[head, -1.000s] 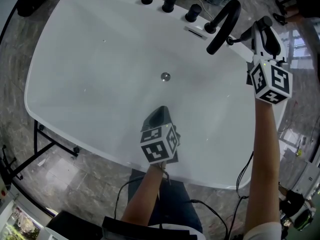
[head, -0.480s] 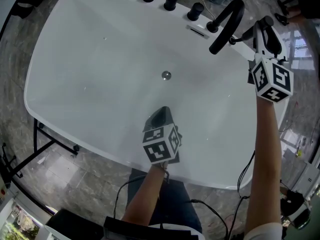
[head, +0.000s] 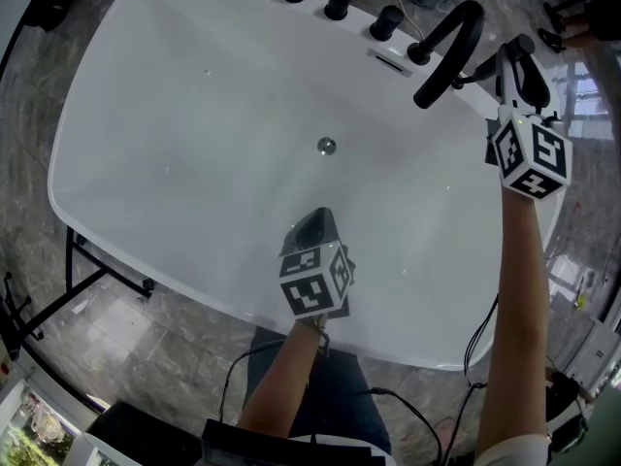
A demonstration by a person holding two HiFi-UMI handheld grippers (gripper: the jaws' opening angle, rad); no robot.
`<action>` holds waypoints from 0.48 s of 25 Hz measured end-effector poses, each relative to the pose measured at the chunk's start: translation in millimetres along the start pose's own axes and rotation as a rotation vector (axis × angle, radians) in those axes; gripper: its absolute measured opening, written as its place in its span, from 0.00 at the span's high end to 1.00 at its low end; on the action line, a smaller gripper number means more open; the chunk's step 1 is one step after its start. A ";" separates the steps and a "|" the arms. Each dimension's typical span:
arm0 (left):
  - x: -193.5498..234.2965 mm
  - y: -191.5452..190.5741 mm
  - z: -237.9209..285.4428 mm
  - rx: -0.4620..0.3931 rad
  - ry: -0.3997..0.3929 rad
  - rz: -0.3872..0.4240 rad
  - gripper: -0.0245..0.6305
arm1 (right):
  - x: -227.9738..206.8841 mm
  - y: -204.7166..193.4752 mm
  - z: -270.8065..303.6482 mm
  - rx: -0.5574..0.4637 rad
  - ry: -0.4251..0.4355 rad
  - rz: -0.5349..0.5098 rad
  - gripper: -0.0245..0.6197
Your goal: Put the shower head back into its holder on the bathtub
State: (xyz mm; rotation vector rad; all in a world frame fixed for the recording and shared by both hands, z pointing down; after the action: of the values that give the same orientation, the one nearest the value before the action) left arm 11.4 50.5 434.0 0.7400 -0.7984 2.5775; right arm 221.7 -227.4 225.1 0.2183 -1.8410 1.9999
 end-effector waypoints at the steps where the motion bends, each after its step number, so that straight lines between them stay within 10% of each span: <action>1: 0.2 0.2 0.2 0.000 0.000 -0.002 0.96 | -0.1 -0.6 0.7 0.002 0.000 0.001 0.77; 12: 2.7 1.5 5.0 0.003 0.004 -0.001 0.96 | -0.5 -9.7 7.5 0.020 -0.001 0.010 0.77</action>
State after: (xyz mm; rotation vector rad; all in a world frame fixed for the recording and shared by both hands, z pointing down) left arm 10.4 46.8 438.6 0.7359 -0.7936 2.5788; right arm 224.9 -234.5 234.6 0.2161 -1.8263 2.0261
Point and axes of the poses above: the fingertips, and each gripper's own axes: z forward along the fingers, x to its left, y out of its top, the point moved 3 cm from there along -z, backward along the fingers, and after that the axes turned 6 degrees about -y, right-handed, at the moved point
